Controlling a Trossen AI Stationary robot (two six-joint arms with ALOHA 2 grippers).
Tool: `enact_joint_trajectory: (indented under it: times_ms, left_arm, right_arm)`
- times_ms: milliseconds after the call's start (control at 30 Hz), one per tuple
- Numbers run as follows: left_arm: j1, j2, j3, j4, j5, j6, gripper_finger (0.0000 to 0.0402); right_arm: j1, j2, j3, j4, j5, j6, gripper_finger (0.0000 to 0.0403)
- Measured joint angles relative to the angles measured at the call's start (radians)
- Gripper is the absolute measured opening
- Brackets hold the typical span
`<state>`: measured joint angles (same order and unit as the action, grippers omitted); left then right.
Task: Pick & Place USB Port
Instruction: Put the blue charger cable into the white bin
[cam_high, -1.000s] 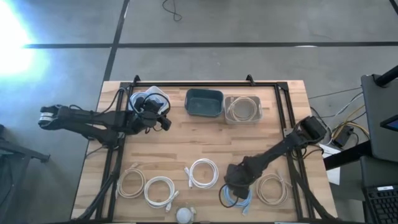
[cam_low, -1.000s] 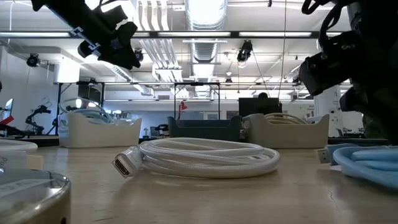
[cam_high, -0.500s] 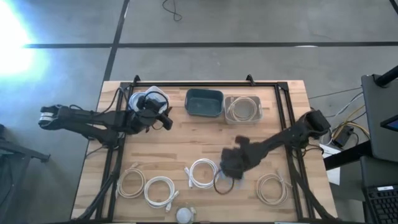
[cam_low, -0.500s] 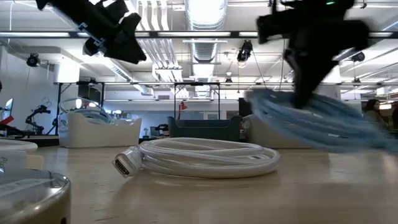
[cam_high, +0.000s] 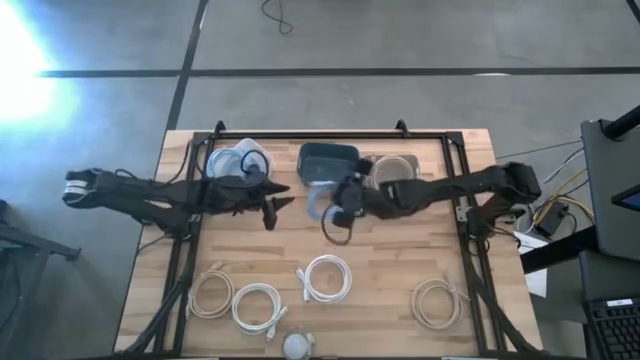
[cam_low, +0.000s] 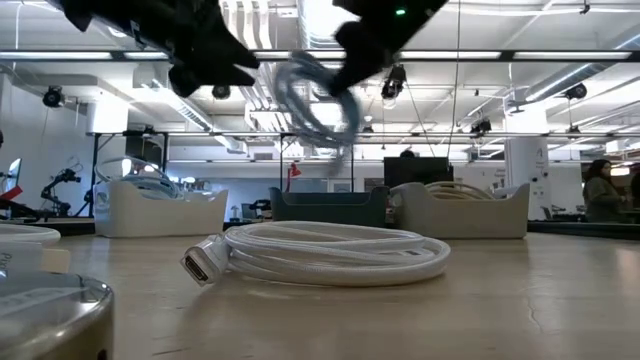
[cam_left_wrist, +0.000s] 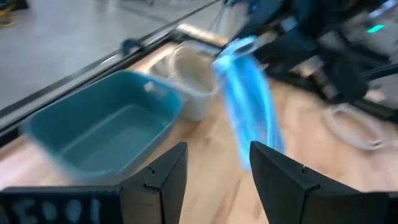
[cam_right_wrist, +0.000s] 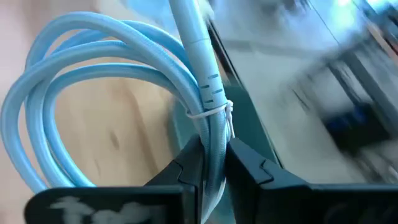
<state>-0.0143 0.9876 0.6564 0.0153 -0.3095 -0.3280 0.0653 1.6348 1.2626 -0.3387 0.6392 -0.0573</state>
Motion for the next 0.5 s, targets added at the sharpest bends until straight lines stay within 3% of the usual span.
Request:
enact_joint_trajectory:
  times_ms: [67,167,500]
  left_arm:
    - [0.0,0.011,-0.03,0.091,0.022,0.006,0.0179]
    - [0.0,0.02,-0.059,0.148,0.029,-0.006,0.0179]
    - [0.002,0.025,-0.079,0.155,0.009,-0.034,0.0179]
  right_arm:
    - [-0.034,0.018,-0.018,0.172,-0.103,-0.091,0.0042]
    - [-0.067,0.057,-0.026,0.295,-0.162,-0.176,0.0042]
    - [-0.115,0.114,-0.026,0.331,-0.172,-0.183,0.0043]
